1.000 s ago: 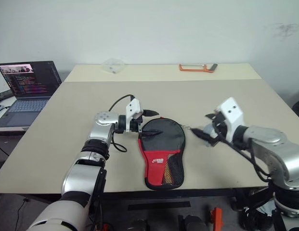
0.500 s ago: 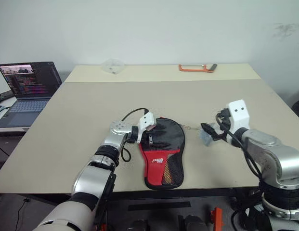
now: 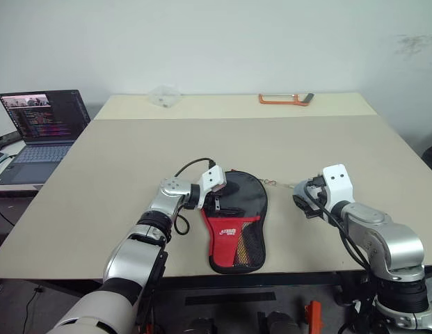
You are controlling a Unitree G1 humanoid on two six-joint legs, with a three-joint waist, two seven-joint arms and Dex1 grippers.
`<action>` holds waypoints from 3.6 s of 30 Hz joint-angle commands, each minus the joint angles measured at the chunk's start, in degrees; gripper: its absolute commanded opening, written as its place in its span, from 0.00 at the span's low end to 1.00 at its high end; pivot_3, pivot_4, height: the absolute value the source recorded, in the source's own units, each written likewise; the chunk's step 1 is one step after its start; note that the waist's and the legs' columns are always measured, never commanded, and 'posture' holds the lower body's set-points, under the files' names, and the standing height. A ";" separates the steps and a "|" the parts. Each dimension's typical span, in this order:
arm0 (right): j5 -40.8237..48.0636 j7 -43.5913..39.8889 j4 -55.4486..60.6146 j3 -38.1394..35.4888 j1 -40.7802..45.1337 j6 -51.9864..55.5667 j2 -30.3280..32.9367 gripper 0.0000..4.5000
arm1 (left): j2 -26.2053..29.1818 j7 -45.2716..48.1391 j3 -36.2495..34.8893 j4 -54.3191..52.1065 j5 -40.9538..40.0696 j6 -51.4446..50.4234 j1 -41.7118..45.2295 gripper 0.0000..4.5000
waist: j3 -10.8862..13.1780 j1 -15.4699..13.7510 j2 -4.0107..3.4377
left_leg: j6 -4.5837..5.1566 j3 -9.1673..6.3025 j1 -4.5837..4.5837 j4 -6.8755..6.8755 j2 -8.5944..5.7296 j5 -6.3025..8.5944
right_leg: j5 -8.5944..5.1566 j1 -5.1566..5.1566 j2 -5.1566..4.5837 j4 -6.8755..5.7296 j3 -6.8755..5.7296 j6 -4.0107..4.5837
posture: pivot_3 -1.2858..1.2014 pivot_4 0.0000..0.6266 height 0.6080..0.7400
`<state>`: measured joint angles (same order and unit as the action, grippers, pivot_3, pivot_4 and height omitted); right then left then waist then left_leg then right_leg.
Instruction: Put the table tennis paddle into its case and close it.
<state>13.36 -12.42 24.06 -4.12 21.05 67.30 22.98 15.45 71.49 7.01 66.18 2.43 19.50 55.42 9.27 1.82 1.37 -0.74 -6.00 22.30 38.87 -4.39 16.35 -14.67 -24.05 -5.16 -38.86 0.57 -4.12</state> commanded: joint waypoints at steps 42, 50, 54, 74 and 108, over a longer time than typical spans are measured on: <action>32.78 -20.54 35.94 -19.58 -49.96 0.39 35.38 0.04 | -9.40 -12.07 3.73 9.48 8.00 -5.00 2.66 1.00 | -0.37 -3.73 -0.14 | 0.46 -0.93 -1.21 -0.15 0.03 0.47 | -0.23 2.62 -0.18 1.99 -1.25 -0.68 | 0.52 0.24 1.00; 44.18 -18.65 35.94 -23.14 -81.43 -30.11 49.24 0.04 | -12.63 -15.00 5.01 10.19 10.23 -4.44 3.83 1.00 | -0.32 -3.81 0.21 | 0.70 -0.68 -1.34 -0.13 -0.06 0.87 | -0.44 2.80 -0.37 2.17 -1.12 -1.00 | 0.52 0.24 1.00; 38.88 -13.43 35.94 -17.36 -88.90 -42.38 53.08 0.04 | -13.11 -15.38 5.01 10.24 10.74 -4.16 3.95 1.00 | -0.31 -3.77 0.30 | 0.73 -0.65 -1.39 -0.14 -0.05 0.93 | -0.48 2.85 -0.40 2.21 -1.14 -1.06 | 0.52 0.24 1.00; 66.45 -14.15 19.67 -19.80 -43.85 -32.55 55.65 0.99 | -7.29 -9.00 1.22 6.54 5.80 -0.30 -0.12 1.00 | -0.21 -2.37 0.16 | 0.76 -0.40 -1.48 -0.13 0.12 0.99 | -0.40 2.86 -0.33 2.33 -0.95 -0.90 | 0.52 0.24 1.00; 8.03 -40.56 -44.02 7.72 11.63 -57.64 14.12 0.99 | 10.48 -17.80 -10.15 -67.65 -16.45 -33.02 -38.80 1.00 | 0.23 -1.68 -0.48 | 0.35 -0.29 -0.34 -0.12 0.02 0.77 | -0.24 1.17 -0.26 1.82 -0.60 -0.41 | 0.52 0.24 1.00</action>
<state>21.58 -52.26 -22.49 5.41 32.44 10.22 36.67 25.10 54.74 -1.98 1.05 -13.33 -14.47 17.34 9.50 0.14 0.88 -0.40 -6.26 21.96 38.75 -4.36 17.12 -14.90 -22.90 -5.42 -37.06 0.02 -4.52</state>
